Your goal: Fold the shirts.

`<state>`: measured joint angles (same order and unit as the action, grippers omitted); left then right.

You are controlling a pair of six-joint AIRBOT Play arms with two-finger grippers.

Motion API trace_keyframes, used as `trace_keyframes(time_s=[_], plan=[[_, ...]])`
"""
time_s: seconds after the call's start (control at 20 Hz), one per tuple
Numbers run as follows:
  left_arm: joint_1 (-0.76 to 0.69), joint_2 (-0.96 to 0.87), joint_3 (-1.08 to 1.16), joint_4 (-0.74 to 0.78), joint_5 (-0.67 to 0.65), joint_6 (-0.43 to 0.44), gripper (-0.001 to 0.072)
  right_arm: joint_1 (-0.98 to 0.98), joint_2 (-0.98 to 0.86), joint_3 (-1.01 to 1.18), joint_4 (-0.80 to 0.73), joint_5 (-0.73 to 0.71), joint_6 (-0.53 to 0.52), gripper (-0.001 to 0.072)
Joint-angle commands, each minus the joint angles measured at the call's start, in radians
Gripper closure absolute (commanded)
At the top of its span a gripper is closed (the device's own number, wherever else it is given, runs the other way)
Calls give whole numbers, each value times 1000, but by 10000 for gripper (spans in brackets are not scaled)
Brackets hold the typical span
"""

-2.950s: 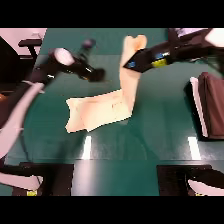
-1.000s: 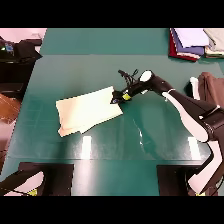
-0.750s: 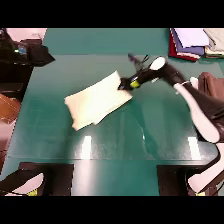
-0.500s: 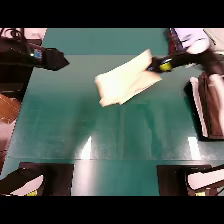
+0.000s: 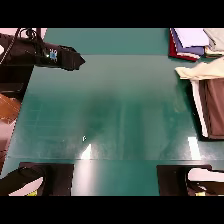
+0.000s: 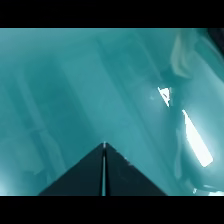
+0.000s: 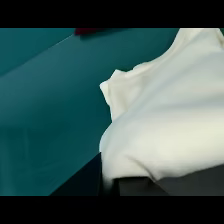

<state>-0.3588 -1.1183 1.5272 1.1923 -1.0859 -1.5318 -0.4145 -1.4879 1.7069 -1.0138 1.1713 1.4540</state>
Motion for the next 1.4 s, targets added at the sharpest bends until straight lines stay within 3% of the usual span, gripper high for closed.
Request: trace_keyframes(time_s=[0.0, 0.35, 0.6, 0.75, 1.1, 1.35], plan=[[-7, -1, 0, -3, 10, -14, 682, -103, 8, 1, 2, -74, 1, 694], [-7, -1, 0, -3, -13, -17, 682, -104, 34, 61, 129, -198, -34, 694], [-7, -1, 0, -3, -15, -16, 682, -105, 35, 293, 115, -61, -34, 694], [-7, -1, 0, -3, -31, -13, 682, -121, 51, 321, 43, 47, -16, 694], [-7, -1, 0, -3, -69, -4, 682, -242, 255, -63, -205, 161, 8, 694], [-7, -1, 0, -3, -84, 13, 682, -388, 422, -474, -220, 146, -37, 693]])
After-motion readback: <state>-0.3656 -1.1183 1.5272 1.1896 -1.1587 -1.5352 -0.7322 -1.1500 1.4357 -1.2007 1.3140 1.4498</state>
